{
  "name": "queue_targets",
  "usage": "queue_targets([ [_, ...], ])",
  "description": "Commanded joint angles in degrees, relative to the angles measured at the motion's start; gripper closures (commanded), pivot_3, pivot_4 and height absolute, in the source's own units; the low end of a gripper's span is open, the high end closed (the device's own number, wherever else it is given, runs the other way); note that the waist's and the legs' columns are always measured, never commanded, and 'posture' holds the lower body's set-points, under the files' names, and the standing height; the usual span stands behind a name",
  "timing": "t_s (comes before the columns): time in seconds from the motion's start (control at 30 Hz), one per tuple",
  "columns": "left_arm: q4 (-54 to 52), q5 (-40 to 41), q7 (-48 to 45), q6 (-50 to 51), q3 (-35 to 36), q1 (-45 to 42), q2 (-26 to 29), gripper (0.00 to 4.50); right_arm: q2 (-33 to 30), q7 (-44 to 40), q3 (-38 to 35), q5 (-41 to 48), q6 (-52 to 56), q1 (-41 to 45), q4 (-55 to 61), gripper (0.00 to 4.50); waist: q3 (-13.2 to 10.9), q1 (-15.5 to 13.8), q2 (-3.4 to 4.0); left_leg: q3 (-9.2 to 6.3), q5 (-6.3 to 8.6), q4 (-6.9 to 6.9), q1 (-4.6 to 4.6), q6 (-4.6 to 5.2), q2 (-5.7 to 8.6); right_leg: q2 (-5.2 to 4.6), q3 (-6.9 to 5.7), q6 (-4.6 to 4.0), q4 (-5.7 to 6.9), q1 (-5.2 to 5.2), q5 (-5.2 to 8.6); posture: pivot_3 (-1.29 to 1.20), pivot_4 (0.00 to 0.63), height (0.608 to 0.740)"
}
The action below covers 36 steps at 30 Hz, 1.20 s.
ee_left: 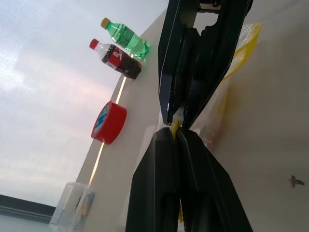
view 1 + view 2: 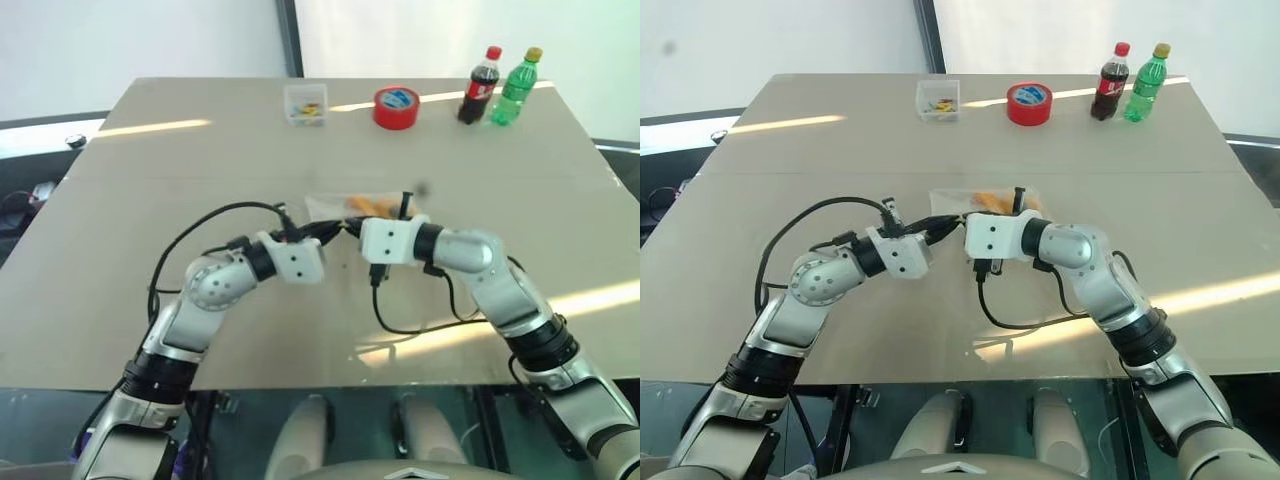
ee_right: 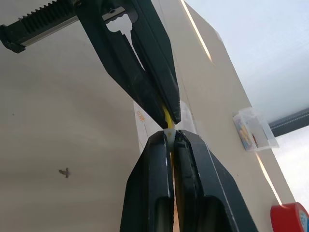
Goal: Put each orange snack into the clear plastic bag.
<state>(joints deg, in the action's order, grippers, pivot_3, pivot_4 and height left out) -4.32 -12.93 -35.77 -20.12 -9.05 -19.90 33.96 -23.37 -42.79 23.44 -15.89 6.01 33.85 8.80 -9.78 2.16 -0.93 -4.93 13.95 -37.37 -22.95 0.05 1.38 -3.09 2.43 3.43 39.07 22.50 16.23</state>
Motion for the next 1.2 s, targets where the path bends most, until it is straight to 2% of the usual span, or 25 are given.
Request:
queue_targets([
  [0.03, -0.55, 2.42, 1.50, 1.28, 3.81, -0.55, 0.68, 4.50, -4.30, 1.15, -3.18, -1.78, 1.06, -3.62, 0.01, 4.46, 0.00, -0.07, 0.00, 0.00, 0.00, 0.00, 0.00, 0.00, 0.00, 0.00, 0.00, 0.00, -0.01, 0.00, 0.00, 0.00, 0.150, 0.740],
  [0.5, 3.17, 3.29, 2.21, 0.37, 4.83, -0.54, 2.30, 4.50, -16.59, 6.04, -13.26, -1.96, 5.13, -12.80, 0.48, 4.46, 0.00, -0.12, 0.00, 0.03, 0.00, 0.01, 0.00, 0.00, -0.01, -0.01, 0.01, 0.00, -0.03, -0.01, 0.00, 0.00, 0.150, 0.740],
  [0.83, 4.76, 4.17, 2.76, 0.17, 5.25, -1.45, 2.54, 4.50, -18.96, 6.44, -15.95, -0.26, 5.66, -12.20, 1.08, 4.46, 0.00, -0.10, 0.00, 0.04, 0.00, 0.01, 0.00, 0.01, -0.03, -0.01, 0.03, 0.00, -0.03, -0.02, 0.00, 0.00, 0.150, 0.740],
  [1.03, 4.29, 11.79, 2.35, 6.78, 9.10, -6.45, 1.54, 4.50, -17.20, 1.32, -20.74, 10.93, 15.45, -6.13, 10.97, 4.46, -0.03, -0.02, -0.01, 0.01, 0.00, 0.00, -0.04, 0.01, -0.06, -0.01, 0.01, 0.00, -0.01, 0.00, 0.00, 0.00, 0.150, 0.740],
  [1.2, 7.51, 15.01, 5.01, 13.42, 12.50, -15.23, 0.61, 4.50, -16.14, 3.78, -21.58, 12.06, 16.29, 2.03, 8.43, 4.46, -0.02, -0.16, -0.02, -0.04, 0.00, -0.02, -0.05, 0.01, -0.03, -0.01, -0.07, 0.00, -0.10, -0.06, 0.00, 0.00, 0.150, 0.740],
])
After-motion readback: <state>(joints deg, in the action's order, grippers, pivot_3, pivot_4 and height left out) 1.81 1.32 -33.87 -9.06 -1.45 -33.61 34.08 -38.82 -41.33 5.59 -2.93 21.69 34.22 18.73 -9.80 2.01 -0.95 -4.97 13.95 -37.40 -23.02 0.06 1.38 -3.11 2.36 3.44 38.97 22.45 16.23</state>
